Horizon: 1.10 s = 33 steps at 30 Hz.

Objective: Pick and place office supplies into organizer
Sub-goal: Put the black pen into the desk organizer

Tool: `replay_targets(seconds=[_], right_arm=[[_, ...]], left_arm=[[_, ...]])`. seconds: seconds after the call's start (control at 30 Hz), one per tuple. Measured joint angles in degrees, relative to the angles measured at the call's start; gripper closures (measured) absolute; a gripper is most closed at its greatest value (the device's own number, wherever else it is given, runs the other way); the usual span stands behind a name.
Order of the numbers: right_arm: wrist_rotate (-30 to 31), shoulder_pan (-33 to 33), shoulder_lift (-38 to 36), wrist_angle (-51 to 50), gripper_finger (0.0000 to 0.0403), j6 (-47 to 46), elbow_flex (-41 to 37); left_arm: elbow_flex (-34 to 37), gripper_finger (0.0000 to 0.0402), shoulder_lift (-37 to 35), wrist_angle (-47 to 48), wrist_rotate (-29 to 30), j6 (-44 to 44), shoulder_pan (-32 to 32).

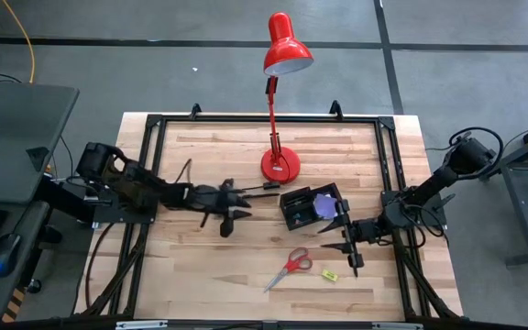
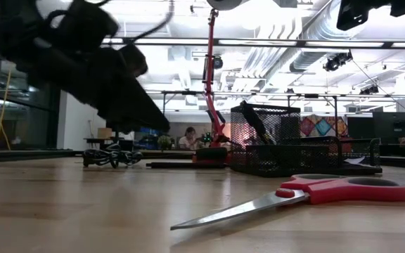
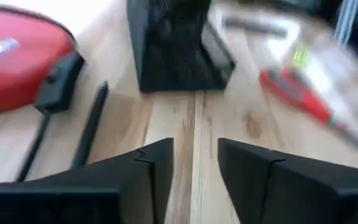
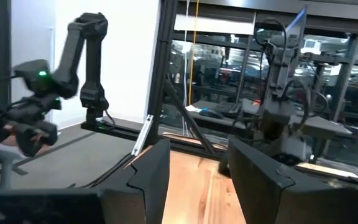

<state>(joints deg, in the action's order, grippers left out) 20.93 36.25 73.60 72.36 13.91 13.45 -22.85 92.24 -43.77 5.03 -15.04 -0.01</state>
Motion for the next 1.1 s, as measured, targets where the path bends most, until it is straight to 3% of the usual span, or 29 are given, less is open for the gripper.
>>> replay_targets(seconds=[0.1,0.2,0.4,0.6,0.83,1.1], right_arm=[[-0.44,0.0,0.0,0.04,0.0249,0.0,0.0],[-0.48,0.0,0.0,0.28,0.0249,0.04,0.0],[-1.79,-0.66,0.0,0.86,0.0249,3.49,0.0],[-3.46,-1.14,-0.02,1.68,0.0249,4.58,0.0],[-2.81,-1.14,-0.02,0.33,0.0249,1.08,0.0],[-2.25,-1.14,-0.02,-0.17,0.0249,1.12,0.0]], left_arm=[[4.58,0.0255,-0.08,-12.95,0.55,0.75,0.01],[7.98,0.0237,-0.63,-16.4,2.88,2.92,0.79],[8.21,0.0216,-0.63,-10.18,3.5,5.22,2.44],[8.52,0.0213,-0.32,-8.41,7.8,6.28,5.7],[8.52,0.0213,-0.31,-5.16,3.37,7.45,9.46],[8.52,0.0213,3.74,-7.22,1.69,9.28,9.32]])
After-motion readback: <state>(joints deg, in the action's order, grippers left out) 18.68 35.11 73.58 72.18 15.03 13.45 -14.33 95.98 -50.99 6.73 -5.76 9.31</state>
